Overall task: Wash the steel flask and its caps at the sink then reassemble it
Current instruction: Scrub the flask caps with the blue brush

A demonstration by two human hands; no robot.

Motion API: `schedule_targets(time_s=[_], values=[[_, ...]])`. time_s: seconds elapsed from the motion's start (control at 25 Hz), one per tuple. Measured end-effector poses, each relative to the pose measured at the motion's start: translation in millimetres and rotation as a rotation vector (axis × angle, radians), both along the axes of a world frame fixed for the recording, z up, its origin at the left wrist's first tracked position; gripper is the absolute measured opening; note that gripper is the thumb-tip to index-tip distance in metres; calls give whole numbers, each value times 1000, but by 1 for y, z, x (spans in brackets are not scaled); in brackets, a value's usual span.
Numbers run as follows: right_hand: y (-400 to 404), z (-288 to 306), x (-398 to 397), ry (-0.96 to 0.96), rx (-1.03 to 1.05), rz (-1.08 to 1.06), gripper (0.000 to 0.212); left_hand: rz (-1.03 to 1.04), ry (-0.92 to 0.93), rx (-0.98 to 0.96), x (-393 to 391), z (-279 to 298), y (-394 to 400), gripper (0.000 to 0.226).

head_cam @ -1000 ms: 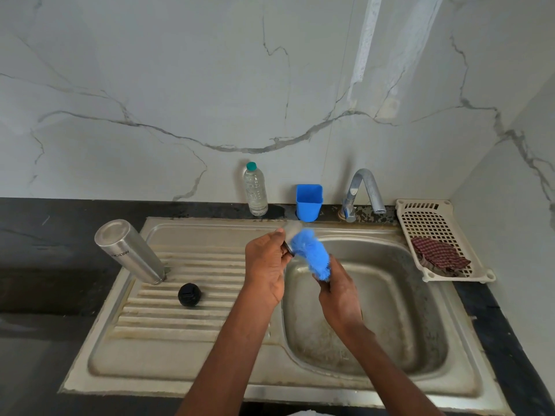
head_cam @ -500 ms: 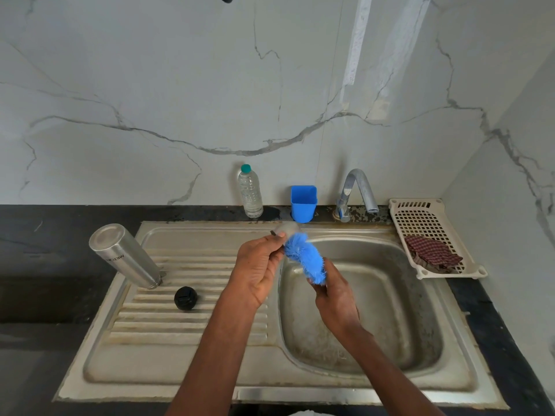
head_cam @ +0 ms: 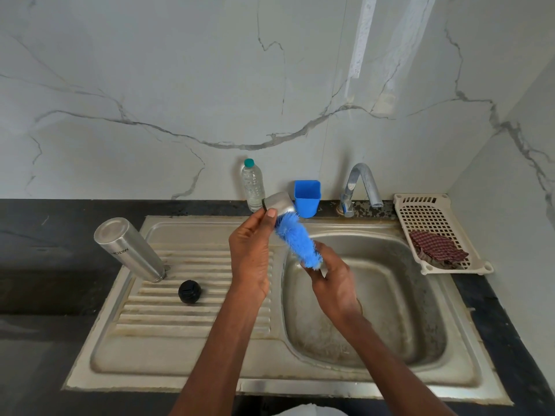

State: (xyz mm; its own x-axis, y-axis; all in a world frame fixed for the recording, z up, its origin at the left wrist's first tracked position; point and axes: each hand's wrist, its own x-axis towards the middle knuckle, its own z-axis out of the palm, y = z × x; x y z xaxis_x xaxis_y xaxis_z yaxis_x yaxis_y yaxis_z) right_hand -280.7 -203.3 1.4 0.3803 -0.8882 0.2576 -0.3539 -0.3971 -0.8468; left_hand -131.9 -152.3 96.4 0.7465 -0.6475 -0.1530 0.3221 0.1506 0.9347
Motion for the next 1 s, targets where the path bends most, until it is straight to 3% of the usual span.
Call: schedule_targets(time_s=[0.16, 0.44, 0.72, 1.0], values=[[7, 0, 3, 0, -16, -5, 50, -22, -40, 73, -4, -4, -3, 9], [7, 1, 2, 64, -28, 42, 49, -3, -96, 53, -4, -11, -3, 47], [5, 0, 0, 74, -15, -33, 48, -128, 44, -26, -9, 3, 0, 66], [-5, 7, -1, 89, -7, -53, 50, -245, 49, -33, -26, 20, 6, 49]])
